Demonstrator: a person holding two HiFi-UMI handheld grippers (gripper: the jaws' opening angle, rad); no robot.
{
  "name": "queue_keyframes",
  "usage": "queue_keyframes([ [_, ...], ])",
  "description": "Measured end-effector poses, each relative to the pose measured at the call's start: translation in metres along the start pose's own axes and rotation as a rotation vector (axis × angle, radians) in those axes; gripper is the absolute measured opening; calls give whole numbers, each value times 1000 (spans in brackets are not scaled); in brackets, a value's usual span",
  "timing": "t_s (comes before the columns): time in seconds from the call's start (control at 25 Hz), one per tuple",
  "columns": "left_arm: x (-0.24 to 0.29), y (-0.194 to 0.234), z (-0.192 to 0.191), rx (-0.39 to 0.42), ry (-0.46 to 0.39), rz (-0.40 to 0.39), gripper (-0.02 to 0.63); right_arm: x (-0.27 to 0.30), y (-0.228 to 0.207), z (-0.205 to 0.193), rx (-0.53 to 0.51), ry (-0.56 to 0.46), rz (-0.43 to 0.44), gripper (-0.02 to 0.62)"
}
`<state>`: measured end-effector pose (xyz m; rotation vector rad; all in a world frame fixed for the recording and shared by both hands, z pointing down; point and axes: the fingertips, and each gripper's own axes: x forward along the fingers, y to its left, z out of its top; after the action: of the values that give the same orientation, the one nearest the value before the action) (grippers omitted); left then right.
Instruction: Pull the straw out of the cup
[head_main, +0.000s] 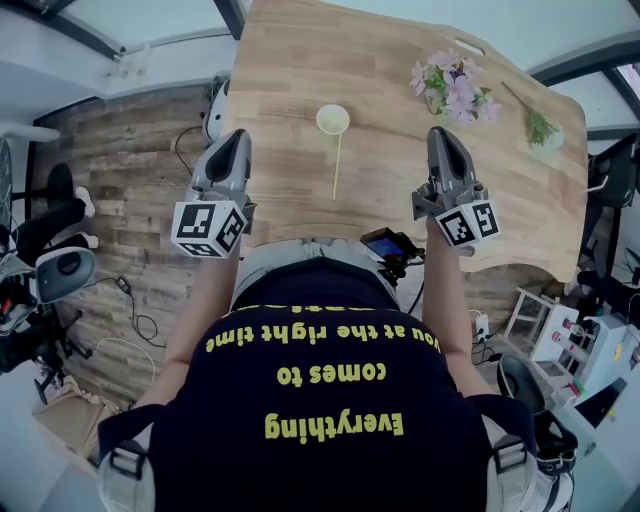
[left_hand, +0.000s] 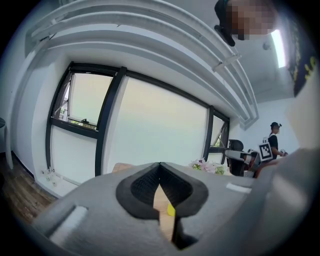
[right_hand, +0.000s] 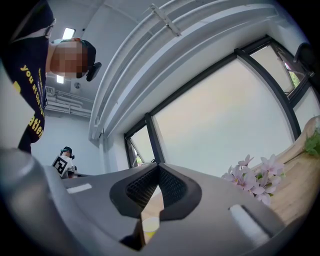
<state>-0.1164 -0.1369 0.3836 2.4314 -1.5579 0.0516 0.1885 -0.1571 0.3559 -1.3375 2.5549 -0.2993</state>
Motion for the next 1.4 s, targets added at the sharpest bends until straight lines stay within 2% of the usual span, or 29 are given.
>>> queue_keyframes([
  [0.68,-4,0,3,1,-6,-12,2,0,22,9,-19,-30,28,6],
  [1.4,-1,0,-2,-10,7,-20,2,9,37,3,-59,-9,49,6],
])
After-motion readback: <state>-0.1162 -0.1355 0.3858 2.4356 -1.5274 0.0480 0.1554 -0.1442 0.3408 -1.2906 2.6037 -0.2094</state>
